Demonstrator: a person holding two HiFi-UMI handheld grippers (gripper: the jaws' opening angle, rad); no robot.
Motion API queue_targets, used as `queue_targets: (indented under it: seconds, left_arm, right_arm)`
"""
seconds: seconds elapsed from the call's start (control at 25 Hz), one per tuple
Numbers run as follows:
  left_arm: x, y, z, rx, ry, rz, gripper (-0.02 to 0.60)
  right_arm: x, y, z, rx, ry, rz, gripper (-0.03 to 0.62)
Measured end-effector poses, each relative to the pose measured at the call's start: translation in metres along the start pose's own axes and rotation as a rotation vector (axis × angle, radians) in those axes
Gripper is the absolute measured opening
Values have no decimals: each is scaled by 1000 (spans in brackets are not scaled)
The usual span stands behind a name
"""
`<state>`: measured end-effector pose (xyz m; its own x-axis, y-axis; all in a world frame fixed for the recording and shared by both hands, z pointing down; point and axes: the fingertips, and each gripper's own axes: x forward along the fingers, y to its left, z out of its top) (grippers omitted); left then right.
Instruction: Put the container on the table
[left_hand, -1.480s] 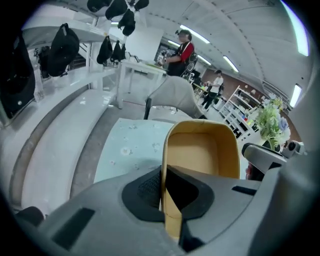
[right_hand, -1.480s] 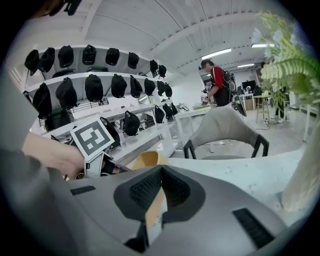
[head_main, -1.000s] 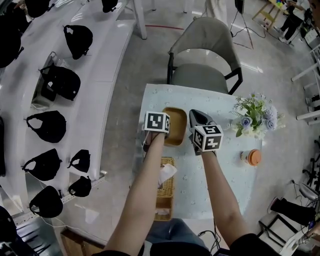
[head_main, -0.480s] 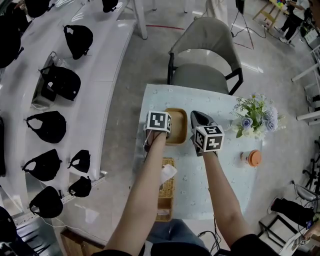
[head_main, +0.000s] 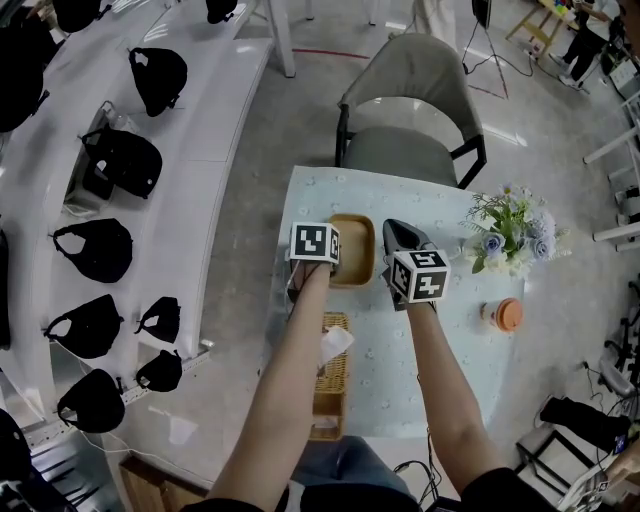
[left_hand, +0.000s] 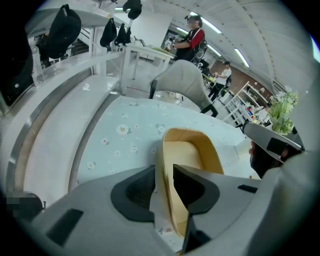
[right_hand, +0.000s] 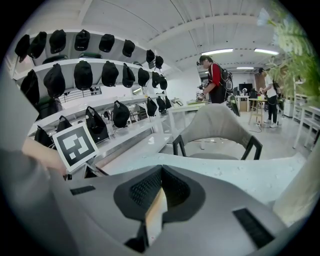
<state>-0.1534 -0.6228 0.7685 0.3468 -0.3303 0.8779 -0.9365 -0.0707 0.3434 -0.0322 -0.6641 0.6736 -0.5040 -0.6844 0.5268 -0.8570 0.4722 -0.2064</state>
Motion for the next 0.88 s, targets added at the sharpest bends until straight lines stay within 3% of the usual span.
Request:
queue_targets:
  seconds: [0.24, 0.4, 0.6, 0.88]
  left_arm:
    - [-19, -2, -1, 29, -24, 12, 94]
    - [-48, -3, 7, 38, -95, 16, 94]
    - [-101, -15, 21, 42, -253, -13, 74]
    - [-195, -53, 28, 80, -545, -88, 26]
  right_arm:
    - [-10, 6, 7, -15, -13, 0, -2]
    - [-25, 12, 15, -28, -28, 2, -2]
    - [-58, 27, 28, -28, -89, 18, -2]
    - [-137, 57, 68, -21, -286, 68, -2]
